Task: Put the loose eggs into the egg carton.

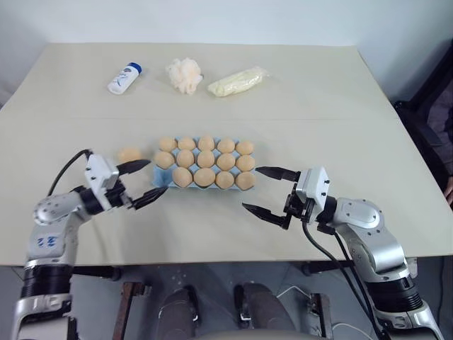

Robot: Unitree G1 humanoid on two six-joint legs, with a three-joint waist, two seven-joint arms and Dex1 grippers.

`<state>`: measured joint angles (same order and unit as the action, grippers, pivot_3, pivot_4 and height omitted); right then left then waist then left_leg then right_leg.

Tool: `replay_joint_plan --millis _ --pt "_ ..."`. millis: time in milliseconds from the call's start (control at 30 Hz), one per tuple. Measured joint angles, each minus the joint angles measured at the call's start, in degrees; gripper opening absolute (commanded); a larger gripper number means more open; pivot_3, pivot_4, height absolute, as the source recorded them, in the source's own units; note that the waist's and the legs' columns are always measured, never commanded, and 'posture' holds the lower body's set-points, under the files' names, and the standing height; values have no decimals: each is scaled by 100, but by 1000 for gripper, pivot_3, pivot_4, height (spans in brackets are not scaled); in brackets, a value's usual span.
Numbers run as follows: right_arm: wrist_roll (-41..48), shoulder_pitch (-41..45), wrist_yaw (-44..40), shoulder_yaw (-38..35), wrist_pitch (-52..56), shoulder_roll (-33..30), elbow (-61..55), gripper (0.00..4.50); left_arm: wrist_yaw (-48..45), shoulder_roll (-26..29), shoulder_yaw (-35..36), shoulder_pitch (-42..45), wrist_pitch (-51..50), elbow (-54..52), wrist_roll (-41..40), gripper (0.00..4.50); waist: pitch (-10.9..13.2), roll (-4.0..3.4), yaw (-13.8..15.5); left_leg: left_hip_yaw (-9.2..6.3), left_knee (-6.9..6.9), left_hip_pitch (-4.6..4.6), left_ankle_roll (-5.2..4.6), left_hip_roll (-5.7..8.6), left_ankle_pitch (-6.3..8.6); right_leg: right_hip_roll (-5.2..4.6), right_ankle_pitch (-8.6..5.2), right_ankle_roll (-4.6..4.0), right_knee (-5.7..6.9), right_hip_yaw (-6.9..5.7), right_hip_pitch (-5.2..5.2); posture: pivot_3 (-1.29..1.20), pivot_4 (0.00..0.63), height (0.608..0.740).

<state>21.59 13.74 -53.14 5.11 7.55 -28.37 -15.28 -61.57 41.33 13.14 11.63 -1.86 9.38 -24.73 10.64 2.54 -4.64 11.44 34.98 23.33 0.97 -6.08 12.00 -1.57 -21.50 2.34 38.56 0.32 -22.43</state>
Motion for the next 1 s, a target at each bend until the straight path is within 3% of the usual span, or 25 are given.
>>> replay_joint_plan --millis 233,367,533,733,1000 --pt "6 117 -135 -2 -10 -26 64 4500 461 139 1000 -363 -47 244 -180 4458 0 0 -11 -5 3 -1 -1 1 26 -6 0 -2 2 -1 1 0 150 740" --pt "7 200 -185 30 -23 35 202 4500 1342 -238 1768 -1029 304 325 -126 4458 0 1 -82 -1 0 0 -16 -4 18 -2 -2 -2 -3 1 0 0 150 740" --pt "7 372 -266 96 -25 74 251 4500 1860 -390 2182 -1458 290 444 -168 4458 0 3 -15 -6 2 -1 1 -5 31 -3 -6 -8 -1 -5 -1 0 150 740" --pt "8 409 -312 103 -28 84 348 4500 2036 -504 2092 -1477 147 285 -190 4458 -5 11 -9 -6 3 -1 -10 5 47 -20 -3 -6 -6 -10 6 0 150 740" --pt "6 510 -346 128 -30 96 390 4500 2283 -462 1134 350 -126 803 212 4458 -5 11 1 0 4 1 -26 6 26 -8 -1 -2 -5 -4 2 0 150 740"
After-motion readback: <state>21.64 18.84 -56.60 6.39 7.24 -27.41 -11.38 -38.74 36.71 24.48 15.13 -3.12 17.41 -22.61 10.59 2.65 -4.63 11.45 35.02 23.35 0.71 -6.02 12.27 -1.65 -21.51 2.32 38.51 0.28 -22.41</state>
